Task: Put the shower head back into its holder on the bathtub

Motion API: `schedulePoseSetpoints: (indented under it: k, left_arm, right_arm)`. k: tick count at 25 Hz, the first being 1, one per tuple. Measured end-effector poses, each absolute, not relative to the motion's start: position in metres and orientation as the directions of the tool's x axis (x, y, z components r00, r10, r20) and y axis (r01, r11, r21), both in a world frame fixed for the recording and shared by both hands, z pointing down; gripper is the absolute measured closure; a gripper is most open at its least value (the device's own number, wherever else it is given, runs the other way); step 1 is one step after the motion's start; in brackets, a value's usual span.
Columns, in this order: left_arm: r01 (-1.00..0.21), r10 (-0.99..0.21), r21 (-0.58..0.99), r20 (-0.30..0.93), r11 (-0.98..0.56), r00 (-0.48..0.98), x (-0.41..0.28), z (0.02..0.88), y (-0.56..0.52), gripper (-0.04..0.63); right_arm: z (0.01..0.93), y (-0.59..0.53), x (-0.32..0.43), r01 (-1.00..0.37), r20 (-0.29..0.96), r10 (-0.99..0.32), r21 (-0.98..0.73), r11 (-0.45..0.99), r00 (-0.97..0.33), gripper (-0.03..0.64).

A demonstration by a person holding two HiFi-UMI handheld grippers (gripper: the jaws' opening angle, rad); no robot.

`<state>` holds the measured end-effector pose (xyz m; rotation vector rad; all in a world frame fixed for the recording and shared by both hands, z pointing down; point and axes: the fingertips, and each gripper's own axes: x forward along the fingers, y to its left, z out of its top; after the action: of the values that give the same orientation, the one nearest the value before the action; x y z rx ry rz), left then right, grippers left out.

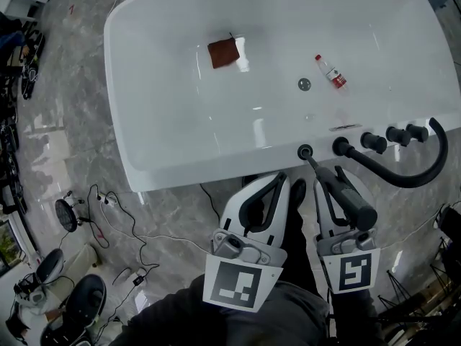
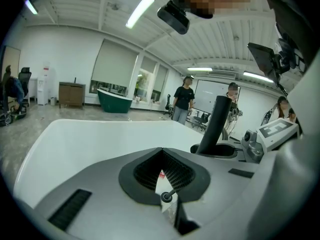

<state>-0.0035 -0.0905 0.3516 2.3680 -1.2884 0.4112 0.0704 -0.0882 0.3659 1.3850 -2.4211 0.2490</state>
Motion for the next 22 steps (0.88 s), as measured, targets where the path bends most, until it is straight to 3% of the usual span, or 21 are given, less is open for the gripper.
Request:
schedulePoseSetpoints:
  k: [22]
  left_arm:
    - [-0.837,-0.705,0.202,0.461,-0.508,0.539,-0.004,0.376,-0.088,0.592]
  right_arm:
    - [0.407,-0.091,0.073,-0.882,0.416,-0.807,0.026,0.470,-0.418,0.477]
